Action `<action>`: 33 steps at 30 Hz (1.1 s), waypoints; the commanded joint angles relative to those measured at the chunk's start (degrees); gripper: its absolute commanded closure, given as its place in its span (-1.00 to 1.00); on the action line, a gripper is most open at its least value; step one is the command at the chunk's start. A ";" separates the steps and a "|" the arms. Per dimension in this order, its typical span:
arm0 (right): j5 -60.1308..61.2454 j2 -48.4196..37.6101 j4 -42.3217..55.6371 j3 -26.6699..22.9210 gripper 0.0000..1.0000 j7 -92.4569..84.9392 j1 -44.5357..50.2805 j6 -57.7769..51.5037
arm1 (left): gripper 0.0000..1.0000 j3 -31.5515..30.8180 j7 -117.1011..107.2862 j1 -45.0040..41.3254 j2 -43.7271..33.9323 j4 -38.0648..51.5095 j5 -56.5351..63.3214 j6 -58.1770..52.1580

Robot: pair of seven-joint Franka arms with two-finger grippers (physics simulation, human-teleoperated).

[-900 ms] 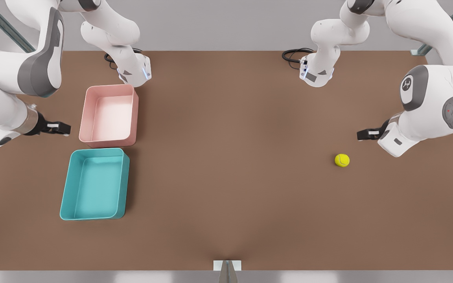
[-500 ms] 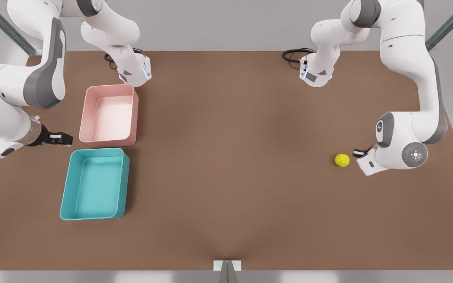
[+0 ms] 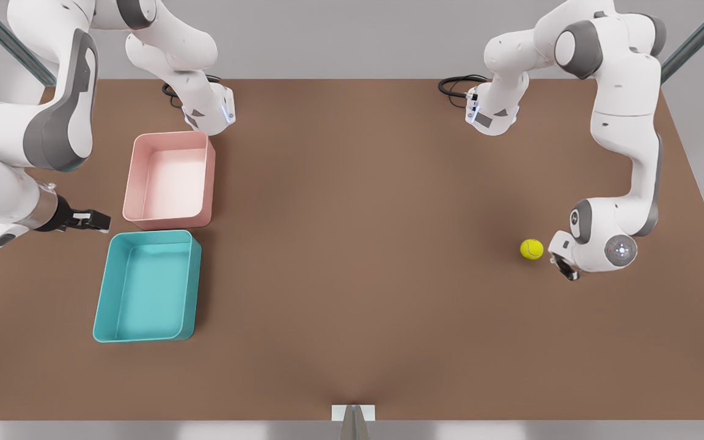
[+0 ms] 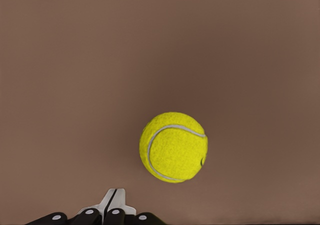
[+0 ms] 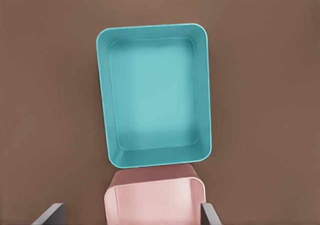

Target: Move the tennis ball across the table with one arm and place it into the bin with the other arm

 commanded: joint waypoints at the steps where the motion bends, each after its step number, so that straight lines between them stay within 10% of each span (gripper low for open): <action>1: 0.24 -0.07 0.03 -0.01 -1.00 -0.40 -0.01 -0.27 | 0.57 0.10 42.04 0.17 0.05 -0.77 0.34 9.32; 33: 0.24 0.11 -0.15 -0.19 -1.00 -1.01 -0.19 -0.36 | 0.57 2.56 20.06 0.17 -2.67 -10.88 2.10 8.44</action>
